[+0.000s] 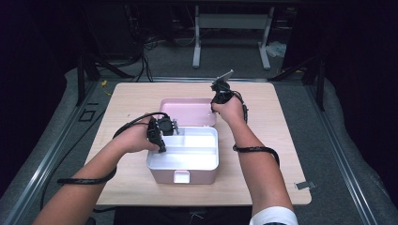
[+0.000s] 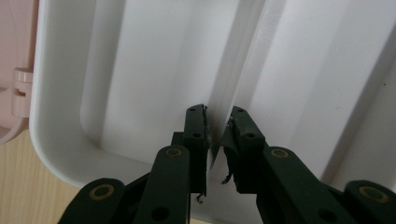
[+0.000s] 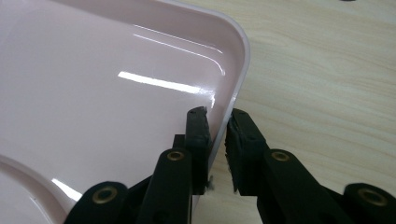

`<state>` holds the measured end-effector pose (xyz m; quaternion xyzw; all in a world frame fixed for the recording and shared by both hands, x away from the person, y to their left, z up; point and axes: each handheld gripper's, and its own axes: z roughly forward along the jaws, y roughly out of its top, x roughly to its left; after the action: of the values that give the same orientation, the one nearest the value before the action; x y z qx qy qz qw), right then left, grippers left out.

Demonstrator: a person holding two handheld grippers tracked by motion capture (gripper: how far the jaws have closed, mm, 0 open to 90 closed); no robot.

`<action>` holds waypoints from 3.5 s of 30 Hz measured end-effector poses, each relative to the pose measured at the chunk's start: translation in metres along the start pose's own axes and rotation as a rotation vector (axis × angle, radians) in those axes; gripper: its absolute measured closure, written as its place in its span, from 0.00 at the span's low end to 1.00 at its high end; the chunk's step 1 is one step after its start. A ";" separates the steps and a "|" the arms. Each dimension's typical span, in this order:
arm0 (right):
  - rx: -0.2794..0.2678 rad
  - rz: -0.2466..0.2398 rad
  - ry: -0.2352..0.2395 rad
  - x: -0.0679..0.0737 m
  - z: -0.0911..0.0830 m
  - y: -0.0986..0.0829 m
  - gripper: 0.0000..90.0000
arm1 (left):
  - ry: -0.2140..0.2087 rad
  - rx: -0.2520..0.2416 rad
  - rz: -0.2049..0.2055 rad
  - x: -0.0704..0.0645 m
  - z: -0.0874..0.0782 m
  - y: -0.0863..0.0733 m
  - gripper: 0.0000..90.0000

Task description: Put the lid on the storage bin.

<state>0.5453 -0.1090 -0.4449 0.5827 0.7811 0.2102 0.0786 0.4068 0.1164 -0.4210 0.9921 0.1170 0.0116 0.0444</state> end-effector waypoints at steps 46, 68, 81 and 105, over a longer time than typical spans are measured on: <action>-0.364 -0.123 0.070 0.018 -0.110 -0.047 0.95 | -0.049 -0.171 -0.106 0.010 -0.008 -0.021 0.73; -0.378 -0.137 0.081 0.017 -0.113 -0.053 0.95 | 0.090 -0.469 -0.400 0.075 -0.054 -0.067 0.55; -0.379 -0.140 0.084 0.018 -0.111 -0.051 0.95 | 0.112 -0.505 -0.449 0.107 -0.073 -0.043 0.49; -0.392 -0.147 0.192 0.019 -0.103 -0.038 0.71 | 0.181 -0.516 -0.415 0.107 -0.085 -0.050 0.78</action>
<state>0.4686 -0.1241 -0.3659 0.4750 0.7697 0.4061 0.1305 0.4963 0.1973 -0.3398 0.8981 0.3129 0.1197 0.2849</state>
